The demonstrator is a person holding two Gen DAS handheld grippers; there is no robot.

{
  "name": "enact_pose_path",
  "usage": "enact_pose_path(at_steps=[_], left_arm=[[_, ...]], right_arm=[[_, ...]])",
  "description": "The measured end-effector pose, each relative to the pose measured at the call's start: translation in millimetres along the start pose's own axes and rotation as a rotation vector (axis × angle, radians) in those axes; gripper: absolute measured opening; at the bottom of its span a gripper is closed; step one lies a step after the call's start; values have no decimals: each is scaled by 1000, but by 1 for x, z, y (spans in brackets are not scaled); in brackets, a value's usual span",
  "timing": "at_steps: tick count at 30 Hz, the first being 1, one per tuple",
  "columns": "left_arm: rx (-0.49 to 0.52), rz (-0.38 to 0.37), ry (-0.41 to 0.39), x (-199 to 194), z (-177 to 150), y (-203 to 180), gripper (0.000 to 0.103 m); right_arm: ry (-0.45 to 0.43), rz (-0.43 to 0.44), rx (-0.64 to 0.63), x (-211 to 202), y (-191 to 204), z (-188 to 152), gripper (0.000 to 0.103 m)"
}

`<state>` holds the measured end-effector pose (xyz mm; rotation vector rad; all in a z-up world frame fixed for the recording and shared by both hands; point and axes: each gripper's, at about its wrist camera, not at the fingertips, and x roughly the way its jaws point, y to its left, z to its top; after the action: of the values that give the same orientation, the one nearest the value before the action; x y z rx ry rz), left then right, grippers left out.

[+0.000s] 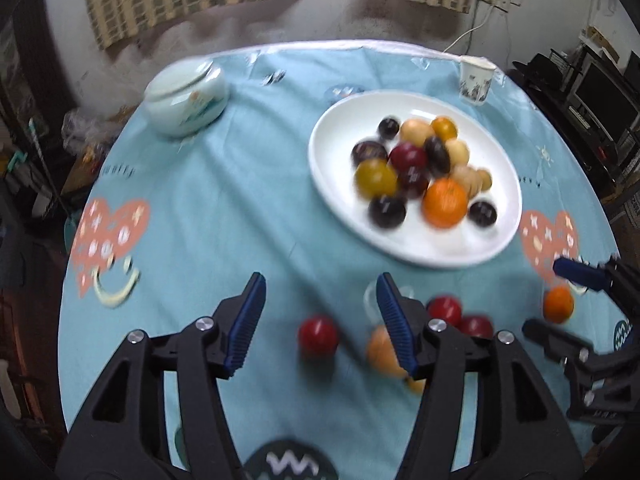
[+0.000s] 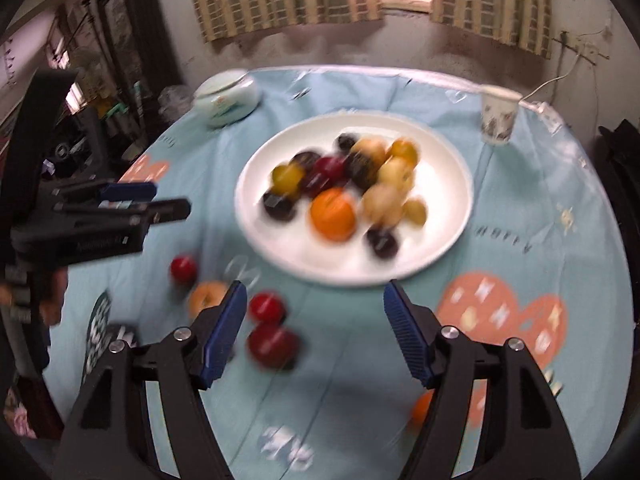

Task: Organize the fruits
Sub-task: 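Withdraw both tools from the plate back toward the fruit pile, then grasp the small brown pear with the right tool while the left tool grasps the large brown pear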

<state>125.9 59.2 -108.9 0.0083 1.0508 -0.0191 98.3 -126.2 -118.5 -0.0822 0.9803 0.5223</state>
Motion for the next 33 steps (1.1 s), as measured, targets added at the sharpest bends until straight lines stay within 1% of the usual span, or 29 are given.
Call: enact_pose_path(at_steps=[2, 4, 5, 6, 7, 11, 13, 14, 15, 18, 19, 21, 24, 26, 29, 31, 32, 33], left_arm=[[-38, -2, 34, 0, -20, 14, 59], [-73, 5, 71, 0, -40, 26, 59], [-86, 9, 82, 0, -47, 30, 59], [-99, 10, 90, -2, -55, 35, 59], [-109, 8, 92, -5, -61, 39, 59], [-106, 8, 78, -18, -72, 42, 64], [-98, 3, 75, -22, -74, 41, 65], [-93, 1, 75, -22, -75, 40, 65], [-85, -2, 76, -22, -74, 37, 65], [-63, -23, 74, -18, -68, 26, 65], [-49, -34, 74, -15, -63, 19, 65], [-16, -60, 73, -9, -56, 3, 65], [45, -86, 77, 7, -44, -25, 65], [77, -91, 88, 19, -39, -41, 65], [123, -76, 117, 41, -34, -58, 65], [126, -72, 142, 52, -34, -60, 61], [127, -70, 151, 56, -35, -60, 53], [127, -88, 161, 60, -36, -59, 47]], right_arm=[[50, 26, -45, 7, 22, -20, 68], [88, 46, -84, 17, 43, -31, 63], [100, 52, -98, 22, 50, -33, 59], [111, 55, -107, 28, 56, -35, 53], [124, 57, -109, 36, 61, -35, 49], [156, 59, -91, 61, 67, -27, 46], [174, 48, -81, 73, 66, -23, 42], [185, 55, -77, 78, 65, -22, 37], [200, 63, -80, 82, 65, -22, 29], [204, 65, -117, 76, 68, -26, 28], [193, 73, -117, 69, 67, -28, 28], [181, 83, -87, 58, 59, -31, 28], [161, 74, -41, 40, 40, -39, 28], [153, 56, -7, 31, 26, -45, 28], [145, 45, 40, 21, 11, -50, 28], [141, 43, 63, 17, 4, -53, 28], [141, 40, 70, 17, 1, -55, 28], [143, 40, 76, 17, -1, -56, 28]])
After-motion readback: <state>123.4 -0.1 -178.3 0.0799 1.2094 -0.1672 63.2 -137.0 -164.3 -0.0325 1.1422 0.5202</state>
